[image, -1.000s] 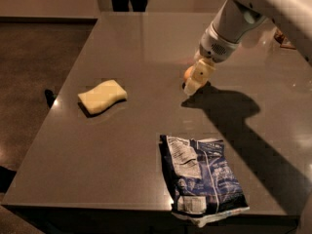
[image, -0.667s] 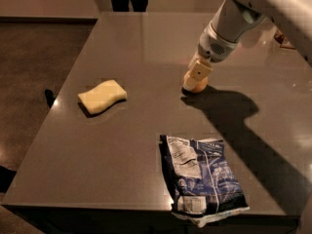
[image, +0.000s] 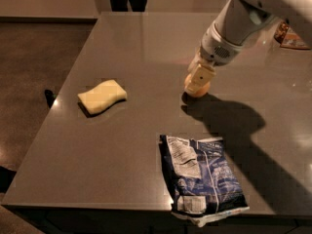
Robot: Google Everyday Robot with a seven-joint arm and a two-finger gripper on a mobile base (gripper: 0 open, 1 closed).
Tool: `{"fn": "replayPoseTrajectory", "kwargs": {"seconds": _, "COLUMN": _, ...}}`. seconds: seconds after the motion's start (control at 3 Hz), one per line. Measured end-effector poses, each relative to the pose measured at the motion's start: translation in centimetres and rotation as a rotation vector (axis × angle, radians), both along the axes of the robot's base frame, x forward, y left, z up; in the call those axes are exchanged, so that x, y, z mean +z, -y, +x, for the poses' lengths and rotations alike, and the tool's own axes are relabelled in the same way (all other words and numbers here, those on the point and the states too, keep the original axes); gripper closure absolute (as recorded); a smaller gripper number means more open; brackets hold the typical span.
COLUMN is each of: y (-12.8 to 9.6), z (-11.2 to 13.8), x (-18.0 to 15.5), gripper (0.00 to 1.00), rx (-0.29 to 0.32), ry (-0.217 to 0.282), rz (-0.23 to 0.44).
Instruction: Move orange near blue chip bag
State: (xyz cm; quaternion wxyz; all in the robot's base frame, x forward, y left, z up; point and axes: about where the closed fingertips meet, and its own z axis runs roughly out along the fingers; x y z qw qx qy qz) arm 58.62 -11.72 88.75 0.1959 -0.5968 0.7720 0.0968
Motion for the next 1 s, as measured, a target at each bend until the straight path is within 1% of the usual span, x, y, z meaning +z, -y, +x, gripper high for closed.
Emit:
{"fn": "replayPoseTrajectory", "kwargs": {"seconds": 0.33, "y": -0.2, "z": -3.8, "x": 0.8, "gripper": 1.0, "rx": 0.025, "ry": -0.001, "rz": 0.022}}
{"fn": "replayPoseTrajectory", "kwargs": {"seconds": 0.67, "y": 0.0, "z": -8.0, "x": 0.7, "gripper": 1.0, "rx": 0.037, "ry": -0.038, "rz": 0.07}}
{"fn": "replayPoseTrajectory", "kwargs": {"seconds": 1.0, "y": 0.0, "z": -10.8, "x": -0.1, "gripper": 1.0, "rx": 0.041, "ry": -0.079, "rz": 0.115}}
